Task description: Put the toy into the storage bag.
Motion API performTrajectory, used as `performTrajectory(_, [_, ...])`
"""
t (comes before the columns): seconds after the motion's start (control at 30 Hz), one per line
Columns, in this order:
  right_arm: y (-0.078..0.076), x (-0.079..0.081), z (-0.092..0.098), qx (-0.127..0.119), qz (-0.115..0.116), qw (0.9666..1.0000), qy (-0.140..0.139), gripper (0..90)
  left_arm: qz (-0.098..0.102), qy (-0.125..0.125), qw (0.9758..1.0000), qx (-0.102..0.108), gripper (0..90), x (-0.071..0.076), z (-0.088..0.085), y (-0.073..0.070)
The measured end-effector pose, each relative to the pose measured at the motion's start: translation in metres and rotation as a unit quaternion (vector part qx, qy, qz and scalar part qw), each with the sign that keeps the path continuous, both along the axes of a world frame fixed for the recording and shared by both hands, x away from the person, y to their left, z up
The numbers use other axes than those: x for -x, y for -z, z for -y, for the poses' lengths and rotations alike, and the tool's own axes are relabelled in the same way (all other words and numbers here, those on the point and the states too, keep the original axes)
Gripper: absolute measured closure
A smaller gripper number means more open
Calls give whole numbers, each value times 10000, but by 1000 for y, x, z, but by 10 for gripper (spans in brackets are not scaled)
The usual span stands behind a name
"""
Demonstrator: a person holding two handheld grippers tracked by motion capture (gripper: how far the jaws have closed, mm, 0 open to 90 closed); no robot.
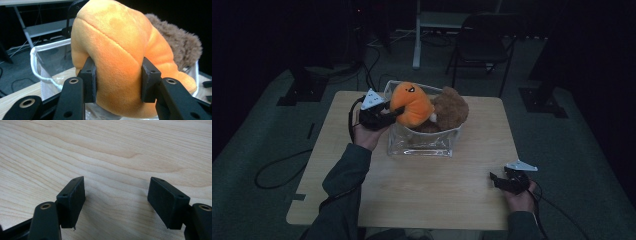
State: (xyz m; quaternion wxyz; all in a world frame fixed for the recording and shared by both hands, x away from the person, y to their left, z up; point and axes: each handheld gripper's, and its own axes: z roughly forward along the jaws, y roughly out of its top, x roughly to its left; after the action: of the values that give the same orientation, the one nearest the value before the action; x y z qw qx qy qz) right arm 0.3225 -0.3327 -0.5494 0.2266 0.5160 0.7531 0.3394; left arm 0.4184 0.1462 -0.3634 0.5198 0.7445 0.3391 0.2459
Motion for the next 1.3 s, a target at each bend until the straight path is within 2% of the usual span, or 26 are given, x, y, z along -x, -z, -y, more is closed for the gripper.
performTrajectory(0.13, [0, 0, 0, 0, 1, 10000, -1, 296, -67, -92, 9999, -73, 574, -2, 0, 2])
performTrajectory(0.27, [0, 0, 0, 0, 2, 10000, -1, 296, -52, -286, 9991, -296, 575, -3, 2, 3])
performTrajectory(0.37, [0, 0, 0, -1, 0, 10000, 0, 296, -87, -503, 9975, -488, 575, -5, 2, 5])
performTrajectory(0.43, [0, 0, 0, -1, 0, 10000, 0, 296, -137, -658, 9950, -740, 564, -7, 6, 9])
performTrajectory(0.47, [0, 0, 0, 1, 0, 10000, -2, 296, -187, -609, 9953, -725, 538, -9, 7, 13])
performTrajectory(0.57, [0, 0, 0, 0, -2, 10000, -2, 296, -337, -474, 9971, -482, 461, -11, 6, 17])
performTrajectory(0.67, [0, 0, 0, 0, -2, 10000, -2, 296, -338, -411, 9974, -494, 437, -10, 7, 17])
performTrajectory(1.0, [0, 0, 0, -1, 0, 10000, 0, 295, -470, -191, 9982, -329, 326, -9, 8, 16])
performTrajectory(1.07, [0, 0, 0, -2, -2, 10000, -1, 295, -497, -90, 9986, -165, 331, -9, 6, 15])
performTrajectory(1.17, [0, 0, 0, -2, -1, 10000, -1, 296, -484, -116, 9986, -197, 330, -7, 5, 14])
performTrajectory(1.3, [0, 0, 0, -2, -1, 10000, 0, 296, -474, -171, 9986, -130, 330, -7, 1, 13])
